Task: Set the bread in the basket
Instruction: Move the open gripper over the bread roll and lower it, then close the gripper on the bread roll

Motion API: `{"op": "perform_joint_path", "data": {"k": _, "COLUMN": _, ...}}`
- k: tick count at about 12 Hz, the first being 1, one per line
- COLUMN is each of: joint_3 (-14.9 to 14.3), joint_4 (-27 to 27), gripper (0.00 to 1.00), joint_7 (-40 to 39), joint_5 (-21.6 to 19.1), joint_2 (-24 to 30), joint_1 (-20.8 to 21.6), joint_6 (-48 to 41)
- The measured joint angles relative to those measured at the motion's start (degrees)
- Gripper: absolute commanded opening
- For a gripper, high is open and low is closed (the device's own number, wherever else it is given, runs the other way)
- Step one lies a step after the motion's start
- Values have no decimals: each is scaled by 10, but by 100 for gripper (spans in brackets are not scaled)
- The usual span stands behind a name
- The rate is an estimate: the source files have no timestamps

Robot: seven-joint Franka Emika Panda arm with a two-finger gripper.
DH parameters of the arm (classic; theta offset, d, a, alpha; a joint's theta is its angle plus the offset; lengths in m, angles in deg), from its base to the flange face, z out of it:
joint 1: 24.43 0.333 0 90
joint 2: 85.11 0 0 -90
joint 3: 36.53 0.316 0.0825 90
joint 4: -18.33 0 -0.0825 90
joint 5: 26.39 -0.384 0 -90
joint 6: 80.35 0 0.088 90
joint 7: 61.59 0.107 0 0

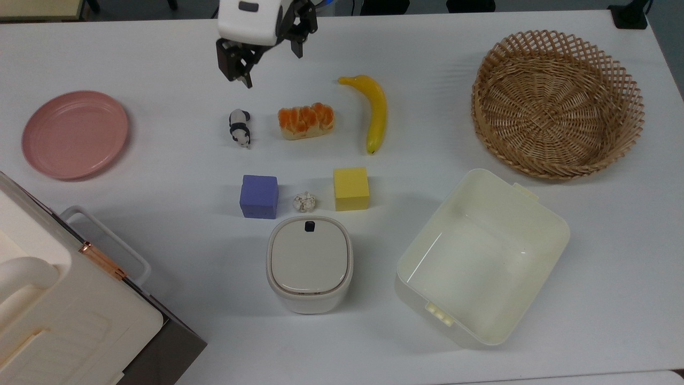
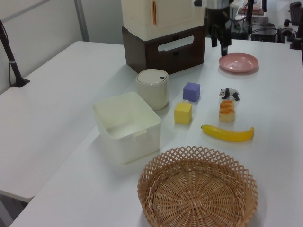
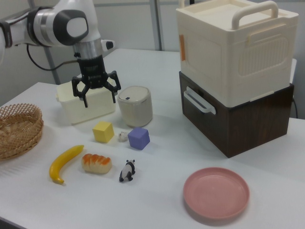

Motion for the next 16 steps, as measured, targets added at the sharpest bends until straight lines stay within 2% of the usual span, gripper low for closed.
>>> {"op": "perform_joint_path", "data": {"k": 3, "joint_3": 0, "joint_4": -62, "gripper": 100, "joint_7": -60, "joint_5": 5, "joint_2": 6, "joint_1": 7, "joint_6": 70}}
{"op": "perform_joint_path", "data": {"k": 7, "joint_3": 0, "joint_4": -175, "gripper": 100, "joint_7": -71, "joint_5": 51, "joint_2": 15, "joint_1": 48, "joint_6": 178}}
{"op": "perform_joint_path", "data": {"k": 9, "joint_3": 0, "joint_4": -217, "gripper": 100, "joint_7": -109, "joint_5": 65, "joint_2": 15, "joint_1": 58, "joint_6": 203}}
{"op": "perform_joint_path", "data": {"k": 12, "joint_3": -1, "joint_4": -251, "gripper": 98, "joint_7": -216, "joint_5": 70, "joint_2": 14, "joint_1": 60, "joint_6": 207}}
{"op": "perform_joint_path", "data": {"k": 16, "joint_3": 0, "joint_4": -277, "gripper": 98, "joint_7": -245, "joint_5": 95, "joint_2": 3, "joint_1": 61, "joint_6": 243}}
